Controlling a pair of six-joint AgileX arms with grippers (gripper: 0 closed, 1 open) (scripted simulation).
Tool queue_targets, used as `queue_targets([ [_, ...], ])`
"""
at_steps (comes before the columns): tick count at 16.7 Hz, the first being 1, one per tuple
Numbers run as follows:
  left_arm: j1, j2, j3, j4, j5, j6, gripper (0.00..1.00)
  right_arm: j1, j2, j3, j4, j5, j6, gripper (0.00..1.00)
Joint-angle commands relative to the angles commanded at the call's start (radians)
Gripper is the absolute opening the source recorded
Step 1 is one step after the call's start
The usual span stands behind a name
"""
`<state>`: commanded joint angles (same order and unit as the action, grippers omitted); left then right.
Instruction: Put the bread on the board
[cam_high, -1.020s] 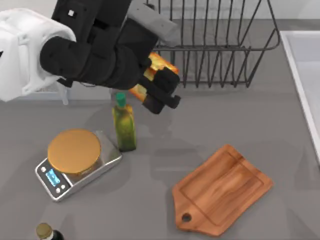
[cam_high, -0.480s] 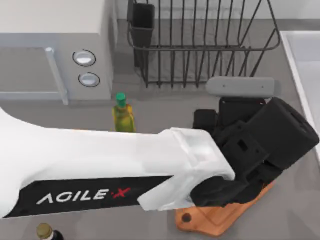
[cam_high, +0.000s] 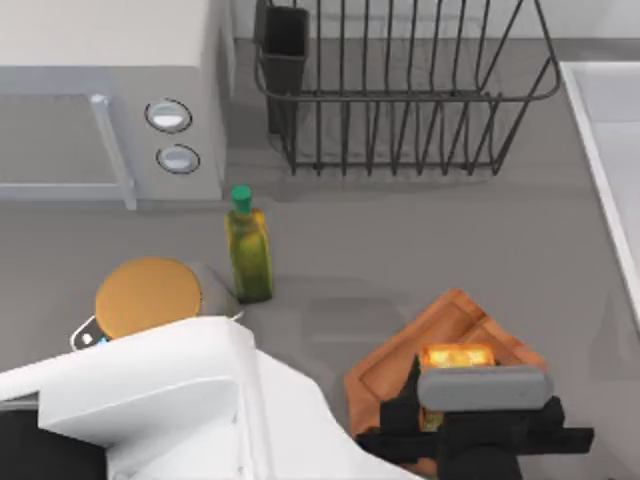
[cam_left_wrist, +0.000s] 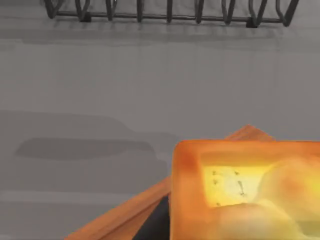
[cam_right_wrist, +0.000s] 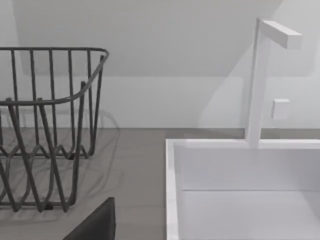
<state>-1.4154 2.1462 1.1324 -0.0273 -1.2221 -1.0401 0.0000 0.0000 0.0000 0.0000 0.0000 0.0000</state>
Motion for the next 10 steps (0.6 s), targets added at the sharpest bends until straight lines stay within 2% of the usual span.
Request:
queue_targets([
  [2, -0.016, 0.031, -0.013, 0.002, -0.041, -0.02, 0.0, 0.0, 0.0, 0.0, 0.0, 0.0, 0.0, 1.0],
  [10, -0.01, 0.028, -0.01, 0.015, -0.044, -0.013, 0.0, 0.0, 0.0, 0.0, 0.0, 0.0, 0.0, 1.0],
])
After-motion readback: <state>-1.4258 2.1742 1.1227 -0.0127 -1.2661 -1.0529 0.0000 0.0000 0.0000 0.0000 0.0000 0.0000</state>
